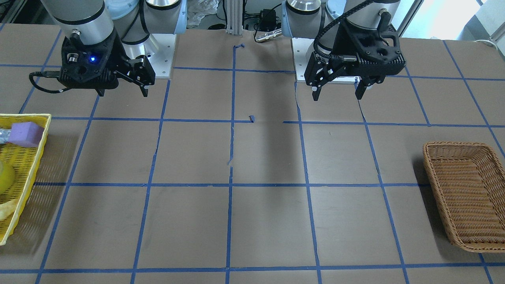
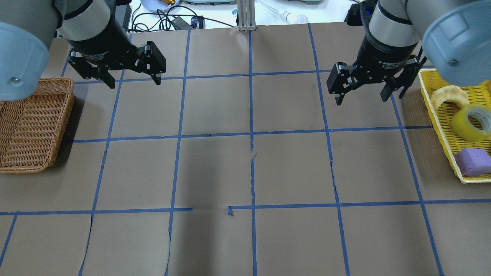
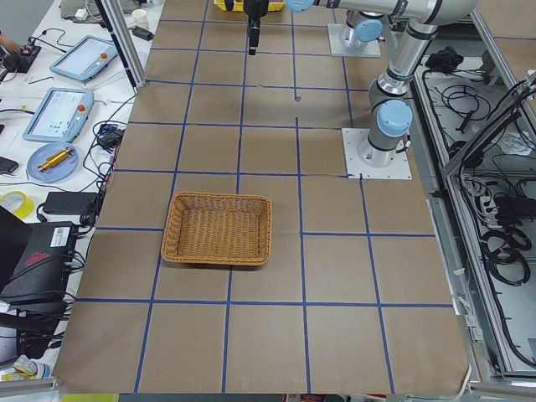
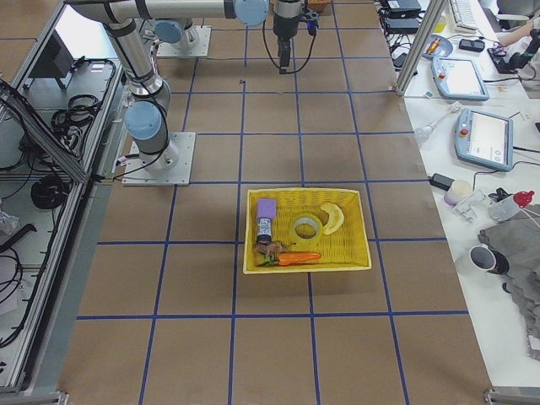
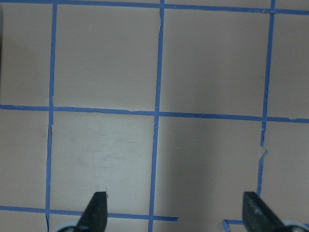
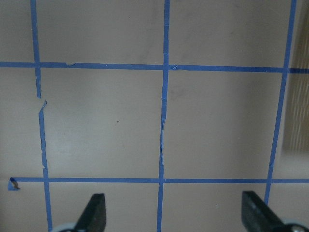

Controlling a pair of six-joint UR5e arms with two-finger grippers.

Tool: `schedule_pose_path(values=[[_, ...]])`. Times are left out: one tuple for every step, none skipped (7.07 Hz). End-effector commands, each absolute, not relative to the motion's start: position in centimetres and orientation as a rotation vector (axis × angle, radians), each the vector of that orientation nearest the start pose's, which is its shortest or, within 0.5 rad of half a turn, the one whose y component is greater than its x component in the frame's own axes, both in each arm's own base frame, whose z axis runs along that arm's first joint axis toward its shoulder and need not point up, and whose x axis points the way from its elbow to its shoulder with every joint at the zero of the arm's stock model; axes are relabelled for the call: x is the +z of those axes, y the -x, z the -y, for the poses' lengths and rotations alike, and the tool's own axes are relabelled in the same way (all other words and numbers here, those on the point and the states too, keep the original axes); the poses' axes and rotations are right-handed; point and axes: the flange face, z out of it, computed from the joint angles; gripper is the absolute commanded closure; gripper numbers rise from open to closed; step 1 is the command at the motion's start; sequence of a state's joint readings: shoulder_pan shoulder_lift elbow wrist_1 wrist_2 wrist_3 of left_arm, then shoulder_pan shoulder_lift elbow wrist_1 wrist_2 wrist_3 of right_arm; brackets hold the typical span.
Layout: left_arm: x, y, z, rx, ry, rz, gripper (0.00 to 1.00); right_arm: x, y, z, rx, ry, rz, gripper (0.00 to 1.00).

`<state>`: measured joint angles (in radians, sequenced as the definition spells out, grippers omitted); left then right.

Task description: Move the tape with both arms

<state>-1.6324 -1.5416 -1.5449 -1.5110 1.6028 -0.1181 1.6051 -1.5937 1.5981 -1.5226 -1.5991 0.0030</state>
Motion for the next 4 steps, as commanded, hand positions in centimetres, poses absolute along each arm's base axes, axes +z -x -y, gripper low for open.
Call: schedule_pose_path(values=[[52.15,15.99,48.08,-0.183,0.091,-3.113,0.00,47.35,-14.63,46.93,0.149,0.052,-3.176,0.00],[52.15,16.00,48.08,-0.183,0.091,-3.115,0.00,47.27,-14.63,46.91,0.152,0.052,-3.176,0.00],[52.15,16.00,48.08,-0.183,0.091,-3.115,0.00,47.33,-14.62,46.85,0.152,0.052,-3.176,0.00],[52.15,16.00,48.08,-0.183,0.091,-3.115,0.00,47.25,-14.54,46.96,0.157,0.018,-3.179,0.00]])
